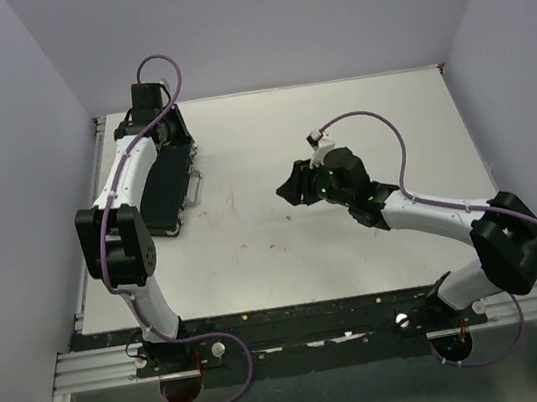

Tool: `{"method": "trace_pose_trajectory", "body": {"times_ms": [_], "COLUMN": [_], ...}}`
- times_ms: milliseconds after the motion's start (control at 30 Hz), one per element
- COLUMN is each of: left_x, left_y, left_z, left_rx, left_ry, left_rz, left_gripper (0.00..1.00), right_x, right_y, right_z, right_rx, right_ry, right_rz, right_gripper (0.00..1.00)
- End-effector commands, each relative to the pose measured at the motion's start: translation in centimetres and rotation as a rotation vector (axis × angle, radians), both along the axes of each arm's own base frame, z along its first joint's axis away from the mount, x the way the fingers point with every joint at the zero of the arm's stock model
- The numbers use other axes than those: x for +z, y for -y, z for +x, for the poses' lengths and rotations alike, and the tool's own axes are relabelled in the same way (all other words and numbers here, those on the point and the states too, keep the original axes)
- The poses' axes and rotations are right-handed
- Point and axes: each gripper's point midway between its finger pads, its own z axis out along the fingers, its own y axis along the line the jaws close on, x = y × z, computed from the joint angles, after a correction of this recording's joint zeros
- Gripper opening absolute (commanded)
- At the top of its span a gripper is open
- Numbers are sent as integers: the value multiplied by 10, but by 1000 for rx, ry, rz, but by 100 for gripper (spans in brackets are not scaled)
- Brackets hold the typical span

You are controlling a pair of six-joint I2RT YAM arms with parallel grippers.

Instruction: Pack up texas hold em set

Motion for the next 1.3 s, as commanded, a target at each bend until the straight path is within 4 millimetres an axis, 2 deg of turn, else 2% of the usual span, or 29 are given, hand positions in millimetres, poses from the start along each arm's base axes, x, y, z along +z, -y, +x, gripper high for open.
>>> {"method": "trace_pose_trajectory", "body": {"times_ms": [0, 233, 467, 800, 1033, 1133, 1267], "left_x": [-15, -45, -60, -51, -39, -37, -44], "left_y": [15, 33, 31, 12, 15, 13, 8], "left_z": [29, 53, 57, 55, 63, 68, 71], "left_rx": [46, 64, 113, 231, 229, 242, 262], "left_ry": [-33, -88, -90, 7, 52, 49, 30], "left_rz": [-48, -73, -67, -47, -79, -73, -53], "left_gripper": [34, 34, 34, 35, 36, 40, 45], "right_x": [6, 10, 6, 2, -1, -2, -1], "right_y": [20, 32, 39, 41, 45, 45, 46], "right_z": [-3, -11, -16, -20, -25, -26, -26], "right_rx": [-28, -20, -21, -13, -15, -12, -16], "right_ry": [33, 50, 51, 37, 29, 24, 26], "right_rz": [-35, -40, -46, -44, -48, -51, -48], "right_gripper": [54, 54, 54, 54, 53, 54, 54]}}
